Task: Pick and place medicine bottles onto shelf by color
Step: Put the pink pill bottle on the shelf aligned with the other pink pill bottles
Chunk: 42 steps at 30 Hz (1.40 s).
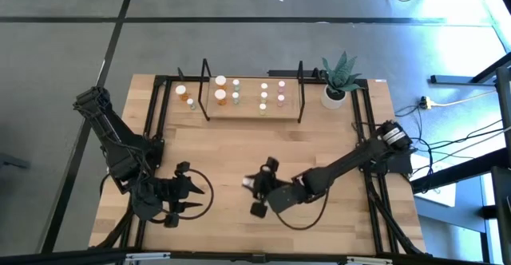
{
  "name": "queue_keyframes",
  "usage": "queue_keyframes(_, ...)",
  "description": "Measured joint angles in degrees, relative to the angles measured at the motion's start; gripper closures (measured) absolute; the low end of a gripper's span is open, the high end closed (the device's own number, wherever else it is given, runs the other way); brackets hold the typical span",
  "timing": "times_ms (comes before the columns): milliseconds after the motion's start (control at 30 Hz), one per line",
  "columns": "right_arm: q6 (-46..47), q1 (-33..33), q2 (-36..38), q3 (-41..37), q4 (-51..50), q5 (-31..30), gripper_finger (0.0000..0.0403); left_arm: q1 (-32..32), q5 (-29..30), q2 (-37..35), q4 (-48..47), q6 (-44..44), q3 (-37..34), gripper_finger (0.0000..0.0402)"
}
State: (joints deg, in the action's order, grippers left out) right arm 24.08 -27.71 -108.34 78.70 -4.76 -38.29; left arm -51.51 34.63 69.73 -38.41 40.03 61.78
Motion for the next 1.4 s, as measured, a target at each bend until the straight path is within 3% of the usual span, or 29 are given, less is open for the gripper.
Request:
queue_keyframes(167, 2.89, 1.92, 2.55, -0.02, -6.07, -5.12, 0.0288, 0.12, 2.73, 0.00, -0.16, -0.07, 0.00, 0.0250)
queue_keyframes(467, 16.10, 7.21, 5.60, -0.02, -19.21, -10.32, 0.0288, 3.38, 3.37, 0.00, -0.11, 0.39, 0.00, 0.0250)
queue_keyframes(833, 26.46, 14.44, 6.87, -0.06, -30.78, -11.68, 0.0286, 9.44, 3.35, 0.00, -0.17, 0.02, 0.00, 0.0250)
queue_keyframes(1400, 31.41, 27.09, 6.87, -0.33, -39.91, -12.61, 0.0284, 15.88, 3.41, 0.00, -0.15, -3.13, 0.00, 0.0250)
